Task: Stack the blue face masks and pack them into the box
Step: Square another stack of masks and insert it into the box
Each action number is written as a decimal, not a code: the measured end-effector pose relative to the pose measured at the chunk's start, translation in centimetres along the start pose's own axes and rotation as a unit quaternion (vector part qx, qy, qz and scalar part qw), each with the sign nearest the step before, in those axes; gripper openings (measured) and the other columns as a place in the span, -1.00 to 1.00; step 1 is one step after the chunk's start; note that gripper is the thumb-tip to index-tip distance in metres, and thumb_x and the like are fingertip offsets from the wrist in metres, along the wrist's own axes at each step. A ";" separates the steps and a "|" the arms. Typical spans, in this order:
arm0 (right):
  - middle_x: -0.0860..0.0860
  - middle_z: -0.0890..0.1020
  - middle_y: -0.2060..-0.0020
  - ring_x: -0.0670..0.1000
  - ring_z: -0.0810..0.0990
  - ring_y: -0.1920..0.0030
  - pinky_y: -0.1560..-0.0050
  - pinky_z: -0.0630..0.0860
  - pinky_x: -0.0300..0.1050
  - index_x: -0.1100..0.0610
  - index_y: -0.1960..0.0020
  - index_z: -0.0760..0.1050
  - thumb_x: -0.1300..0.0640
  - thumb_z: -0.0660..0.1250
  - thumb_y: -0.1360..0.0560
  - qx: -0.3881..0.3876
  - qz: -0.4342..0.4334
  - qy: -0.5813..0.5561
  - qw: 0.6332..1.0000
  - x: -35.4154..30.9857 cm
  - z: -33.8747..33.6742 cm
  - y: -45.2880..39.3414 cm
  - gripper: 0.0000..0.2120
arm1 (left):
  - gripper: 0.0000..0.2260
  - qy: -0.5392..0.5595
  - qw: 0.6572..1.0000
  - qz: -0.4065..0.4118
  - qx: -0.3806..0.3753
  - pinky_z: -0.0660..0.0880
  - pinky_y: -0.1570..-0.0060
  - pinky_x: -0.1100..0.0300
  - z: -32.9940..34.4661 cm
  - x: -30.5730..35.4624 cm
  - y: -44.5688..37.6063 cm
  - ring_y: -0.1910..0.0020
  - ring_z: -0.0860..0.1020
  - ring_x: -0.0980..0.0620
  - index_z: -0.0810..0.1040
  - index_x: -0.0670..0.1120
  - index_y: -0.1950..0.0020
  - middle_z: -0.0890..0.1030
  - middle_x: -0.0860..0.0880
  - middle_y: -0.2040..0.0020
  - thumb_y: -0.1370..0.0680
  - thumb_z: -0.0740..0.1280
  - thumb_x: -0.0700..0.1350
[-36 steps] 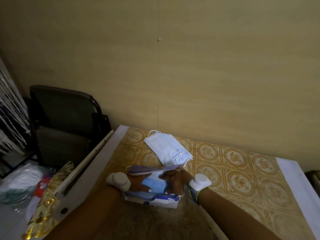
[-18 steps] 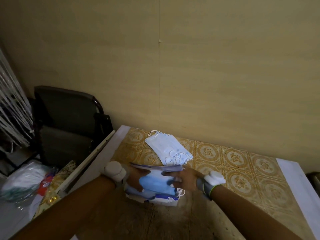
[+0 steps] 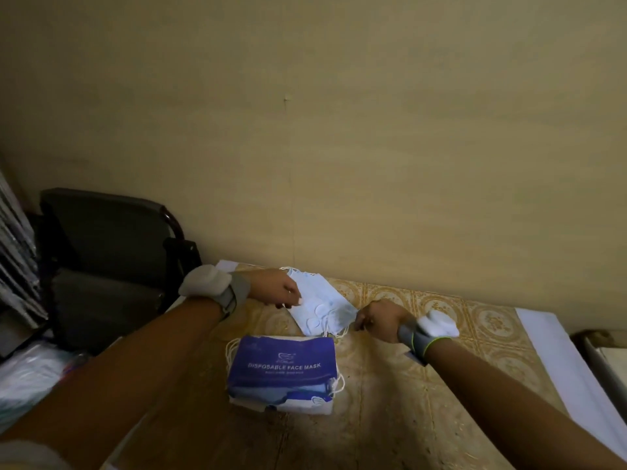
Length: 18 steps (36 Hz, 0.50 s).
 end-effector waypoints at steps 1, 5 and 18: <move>0.02 0.61 -0.20 0.10 0.55 -0.21 -0.24 0.45 -0.11 0.02 -0.14 0.61 0.27 0.14 -0.48 0.002 0.005 0.004 1.000 0.2 0.0 -0.1 -0.63 | -0.65 -0.013 1.000 -0.003 0.022 0.42 -0.09 0.21 -0.2 -0.2 -0.3 -0.05 0.54 -0.01 0.50 -0.16 -0.30 0.57 -0.14 -0.25 -0.59 0.20 -0.01; 0.03 0.57 -0.25 0.11 0.51 -0.25 -0.31 0.36 -0.08 0.00 -0.18 0.57 0.19 0.14 -0.52 -0.009 0.030 0.031 0.999 0.8 0.4 -0.4 -0.66 | -0.66 -0.017 0.998 -0.033 0.051 0.38 -0.24 0.18 0.5 -1.2 -2.1 -0.18 0.52 -0.09 0.52 -0.19 -0.28 0.56 -0.14 -0.28 -0.59 0.21 -0.05; 0.06 0.50 -0.32 0.14 0.44 -0.32 -0.37 0.29 -0.03 0.04 -0.27 0.49 0.10 0.11 -0.56 -0.059 0.105 0.023 0.992 2.9 1.4 -2.0 -0.66 | -0.73 0.023 0.990 -0.137 0.025 0.34 0.51 0.42 4.1 -5.3 -6.9 0.42 0.34 0.12 0.54 -0.24 -0.04 0.41 -0.03 0.34 -0.58 0.19 -0.05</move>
Point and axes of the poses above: each hand's wrist, its own y-axis away from the middle knuckle, its own z-axis out of the palm, x = y × z, the point moved 4 cm from there along -y, towards the middle knuckle
